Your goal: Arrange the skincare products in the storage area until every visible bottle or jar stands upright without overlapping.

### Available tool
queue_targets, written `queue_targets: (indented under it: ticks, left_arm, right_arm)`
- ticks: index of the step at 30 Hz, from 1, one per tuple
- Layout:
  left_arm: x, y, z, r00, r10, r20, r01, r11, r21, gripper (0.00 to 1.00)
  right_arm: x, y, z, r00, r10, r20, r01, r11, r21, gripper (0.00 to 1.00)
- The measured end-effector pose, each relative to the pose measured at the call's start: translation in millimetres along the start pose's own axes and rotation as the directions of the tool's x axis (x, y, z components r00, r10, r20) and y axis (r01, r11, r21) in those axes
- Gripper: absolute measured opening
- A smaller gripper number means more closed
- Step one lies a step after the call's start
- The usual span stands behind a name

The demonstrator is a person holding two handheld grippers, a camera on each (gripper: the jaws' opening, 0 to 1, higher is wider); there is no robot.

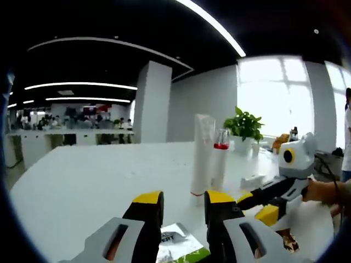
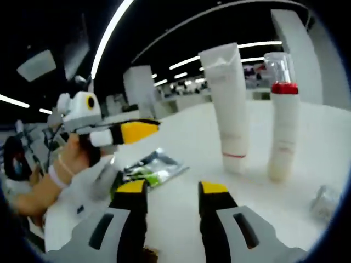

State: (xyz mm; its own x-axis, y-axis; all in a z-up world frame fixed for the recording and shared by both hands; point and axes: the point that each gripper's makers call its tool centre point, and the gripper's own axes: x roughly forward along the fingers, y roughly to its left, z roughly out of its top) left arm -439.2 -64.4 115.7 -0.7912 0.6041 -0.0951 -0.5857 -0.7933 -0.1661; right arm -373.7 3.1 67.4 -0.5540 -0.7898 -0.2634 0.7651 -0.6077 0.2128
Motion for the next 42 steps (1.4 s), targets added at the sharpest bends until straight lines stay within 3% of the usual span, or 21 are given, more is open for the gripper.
queue_targets:
  ticks: [4, 7, 11, 13, 16, 17, 18, 20, 21, 23, 25, 29, 35, 37, 40, 42]
  left_arm:
    - [-7, 7.3, 17.4, 0.996, -0.012, 0.086, 0.021, 0.995, -0.095, 0.39]
    - [-19, 13.0, 33.0, 0.988, -0.042, 0.148, 0.064, 0.987, -0.146, 0.41]
    - [-42, 35.3, 60.9, 0.957, 0.004, 0.29, 0.063, 0.972, -0.224, 0.41]
    - [-59, 60.6, 72.8, 0.931, 0.102, 0.352, -0.015, 0.971, -0.24, 0.41]
    - [-80, 92.1, 77.6, 0.892, 0.24, 0.383, -0.149, 0.956, -0.253, 0.42]
    - [-87, 104.1, 78.5, 0.87, 0.29, 0.399, -0.191, 0.944, -0.27, 0.44]
    - [-97, 118.3, 78.0, 0.84, 0.344, 0.42, -0.228, 0.926, -0.301, 0.46]
    - [-107, 134.2, 74.5, 0.809, 0.402, 0.429, -0.252, 0.896, -0.365, 0.48]
    - [-113, 144.6, 71.7, 0.78, 0.444, 0.441, -0.264, 0.873, -0.411, 0.48]
    - [-119, 152.9, 67.9, 0.757, 0.474, 0.451, -0.277, 0.857, -0.435, 0.47]
    - [-119, 156.2, 64.9, 0.756, 0.479, 0.447, -0.278, 0.853, -0.442, 0.47]
    - [-117, 155.0, 64.8, 0.761, 0.467, 0.45, -0.242, 0.848, -0.472, 0.46]
    - [-120, 150.7, 70.8, 0.752, 0.461, 0.471, -0.235, 0.855, -0.462, 0.46]
    - [-120, 149.6, 72.9, 0.748, 0.457, 0.48, -0.227, 0.857, -0.462, 0.46]
    - [-118, 148.2, 75.1, 0.754, 0.444, 0.485, -0.216, 0.864, -0.455, 0.46]
    - [-117, 147.0, 74.3, 0.758, 0.441, 0.48, -0.223, 0.867, -0.445, 0.46]
  right_arm:
    - [11, 35, 4.8, 0.997, 0.081, 0.01, -0.081, 0.997, 0.007, 0.45]
    - [20, 58, 6.8, 0.994, 0.111, 0.001, -0.111, 0.993, -0.044, 0.45]
    - [35, 80, 8.4, 0.993, 0.119, -0.025, -0.121, 0.984, -0.13, 0.46]
    - [50, 96, 6.5, 0.989, 0.134, -0.064, -0.143, 0.976, -0.163, 0.45]
    - [78, 113, -0.5, 0.977, 0.147, -0.157, -0.176, 0.965, -0.194, 0.45]
    - [83, 115, -2.6, 0.973, 0.147, -0.181, -0.181, 0.964, -0.193, 0.45]
    - [93, 116, -7.1, 0.965, 0.128, -0.229, -0.171, 0.969, -0.18, 0.46]
    - [108, 116, -11.0, 0.954, 0.108, -0.281, -0.16, 0.973, -0.167, 0.45]
    - [114, 116, -12.8, 0.948, 0.095, -0.305, -0.149, 0.976, -0.157, 0.45]
    - [124, 114, -14.5, 0.936, 0.076, -0.343, -0.136, 0.978, -0.157, 0.44]
    - [132, 113, -13.5, 0.931, 0.059, -0.359, -0.122, 0.981, -0.154, 0.41]
    - [138, 109, -20.7, 0.904, -0.003, -0.428, -0.093, 0.975, -0.203, 0.34]
    - [141, 115, -26.8, 0.86, -0.05, -0.508, -0.083, 0.969, -0.235, 0.22]
    - [141, 116, -26.8, 0.855, -0.056, -0.515, -0.08, 0.968, -0.238, 0.2]
    - [141, 114, -34.5, 0.819, -0.082, -0.568, -0.084, 0.962, -0.259, 0.19]
    - [142, 115, -37.7, 0.806, -0.089, -0.585, -0.09, 0.959, -0.27, 0.2]
